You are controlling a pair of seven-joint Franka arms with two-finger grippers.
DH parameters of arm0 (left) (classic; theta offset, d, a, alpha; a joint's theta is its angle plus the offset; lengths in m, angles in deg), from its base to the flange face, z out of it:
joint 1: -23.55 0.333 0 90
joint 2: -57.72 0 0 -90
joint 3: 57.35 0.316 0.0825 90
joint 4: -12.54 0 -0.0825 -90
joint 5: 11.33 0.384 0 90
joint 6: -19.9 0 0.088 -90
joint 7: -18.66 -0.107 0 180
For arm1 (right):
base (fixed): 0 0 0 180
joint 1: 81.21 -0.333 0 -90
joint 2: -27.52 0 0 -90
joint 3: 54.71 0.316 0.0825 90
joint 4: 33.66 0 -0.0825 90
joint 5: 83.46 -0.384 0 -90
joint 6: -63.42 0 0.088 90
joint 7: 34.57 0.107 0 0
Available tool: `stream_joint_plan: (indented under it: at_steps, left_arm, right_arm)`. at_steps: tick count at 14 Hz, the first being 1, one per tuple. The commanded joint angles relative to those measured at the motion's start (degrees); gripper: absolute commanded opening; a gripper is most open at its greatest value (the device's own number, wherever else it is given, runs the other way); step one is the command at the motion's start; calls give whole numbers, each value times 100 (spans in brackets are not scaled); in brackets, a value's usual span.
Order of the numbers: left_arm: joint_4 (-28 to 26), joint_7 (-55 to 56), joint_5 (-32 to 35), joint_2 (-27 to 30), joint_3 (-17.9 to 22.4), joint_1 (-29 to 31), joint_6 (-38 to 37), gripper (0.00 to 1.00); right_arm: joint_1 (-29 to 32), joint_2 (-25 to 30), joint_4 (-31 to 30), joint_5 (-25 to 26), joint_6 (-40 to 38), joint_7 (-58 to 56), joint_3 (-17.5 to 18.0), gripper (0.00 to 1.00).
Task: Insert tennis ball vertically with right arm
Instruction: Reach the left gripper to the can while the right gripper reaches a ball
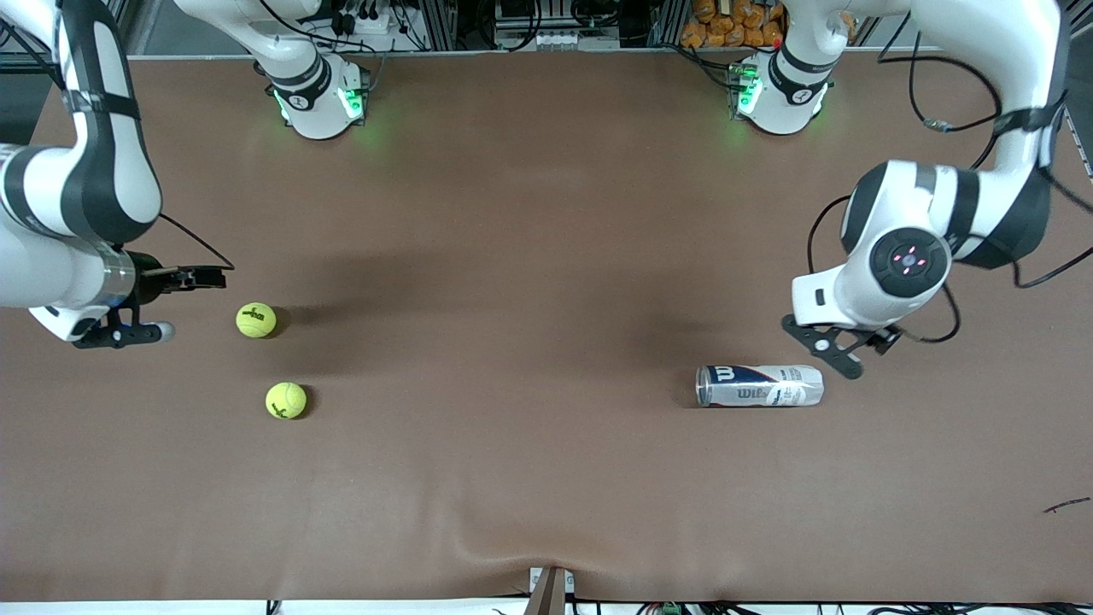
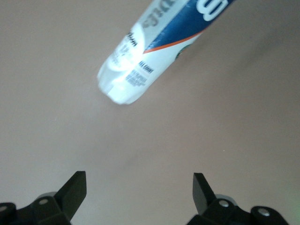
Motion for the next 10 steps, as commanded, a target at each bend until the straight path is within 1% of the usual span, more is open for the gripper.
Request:
stream_joint_plan:
  at_steps: [1, 3, 5, 6, 9, 10]
  left_arm:
    - [60, -508, 138, -314, -19, -36, 233, 100]
    - [139, -823, 322, -568, -19, -36, 486, 100]
    - [332, -1237, 402, -885, -19, -44, 698, 100]
    - [341, -1291, 428, -964, -19, -53, 795, 100]
    - [464, -1309, 945, -1131, -10, -325, 901, 100]
    - [482, -1318, 1147, -1184, -10, -334, 910, 100]
  right_arm:
    - [17, -232, -35, 19, 382, -240, -17, 100]
    - [61, -399, -35, 19, 594, -311, -17, 100]
    - [70, -540, -35, 19, 665, -311, -17, 100]
    - [61, -584, -35, 19, 709, -302, -25, 100]
    - [122, -899, -35, 11, 779, -206, -26, 100]
    - [192, -979, -44, 11, 866, -119, -26, 100]
